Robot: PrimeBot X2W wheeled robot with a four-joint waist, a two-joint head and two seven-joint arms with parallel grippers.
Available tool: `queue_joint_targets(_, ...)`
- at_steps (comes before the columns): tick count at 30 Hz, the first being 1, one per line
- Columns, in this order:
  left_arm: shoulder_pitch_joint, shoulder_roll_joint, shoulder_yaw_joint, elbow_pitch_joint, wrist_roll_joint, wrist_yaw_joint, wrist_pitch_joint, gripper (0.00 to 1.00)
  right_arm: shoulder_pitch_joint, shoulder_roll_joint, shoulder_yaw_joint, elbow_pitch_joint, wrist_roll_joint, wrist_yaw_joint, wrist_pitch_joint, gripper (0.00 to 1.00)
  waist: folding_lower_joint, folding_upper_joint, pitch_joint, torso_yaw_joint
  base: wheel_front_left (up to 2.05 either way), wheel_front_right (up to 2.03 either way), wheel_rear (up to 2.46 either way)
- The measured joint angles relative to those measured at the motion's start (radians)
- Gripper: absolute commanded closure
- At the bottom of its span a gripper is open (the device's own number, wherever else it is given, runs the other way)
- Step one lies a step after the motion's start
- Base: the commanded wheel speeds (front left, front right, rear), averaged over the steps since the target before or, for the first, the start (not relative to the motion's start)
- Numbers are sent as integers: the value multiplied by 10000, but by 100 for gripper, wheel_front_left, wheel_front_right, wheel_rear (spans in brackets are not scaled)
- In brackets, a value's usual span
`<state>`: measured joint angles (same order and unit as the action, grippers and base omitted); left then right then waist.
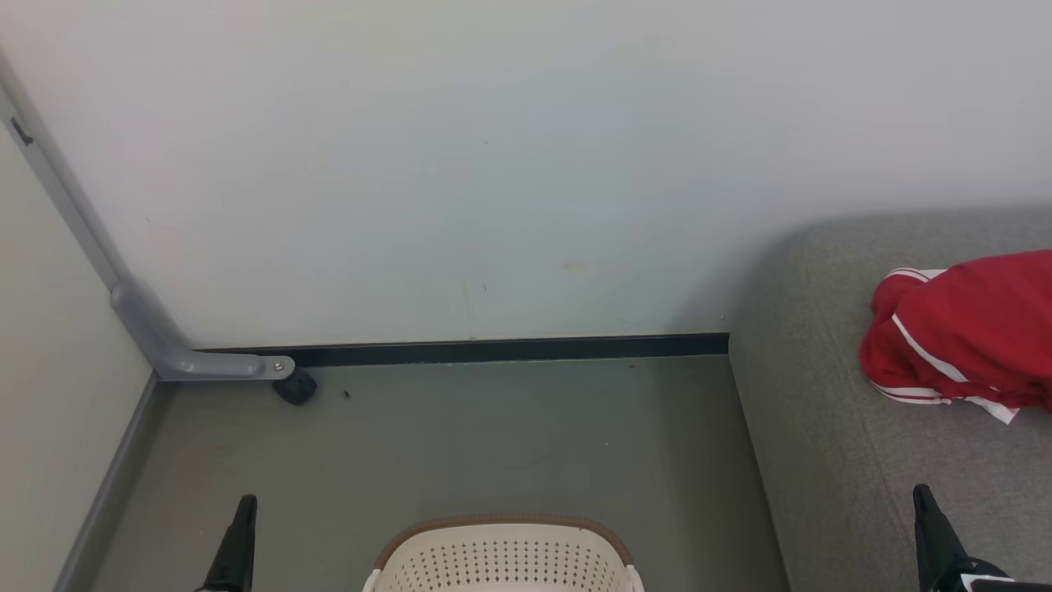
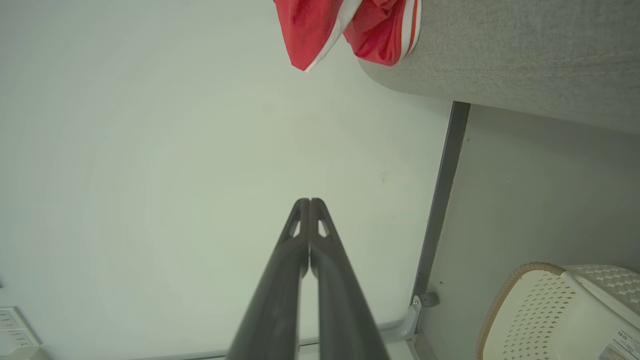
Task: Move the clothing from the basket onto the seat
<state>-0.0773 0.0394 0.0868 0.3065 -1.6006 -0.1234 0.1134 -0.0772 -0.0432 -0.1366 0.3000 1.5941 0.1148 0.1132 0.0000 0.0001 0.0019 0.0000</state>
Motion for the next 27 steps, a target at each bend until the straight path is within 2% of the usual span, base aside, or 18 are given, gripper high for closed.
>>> queue_joint_targets(27,0,0,0,-12,0,0,0,100,0,0,0,-2,0,0,0,100,0,0,1,0,0,0,0)
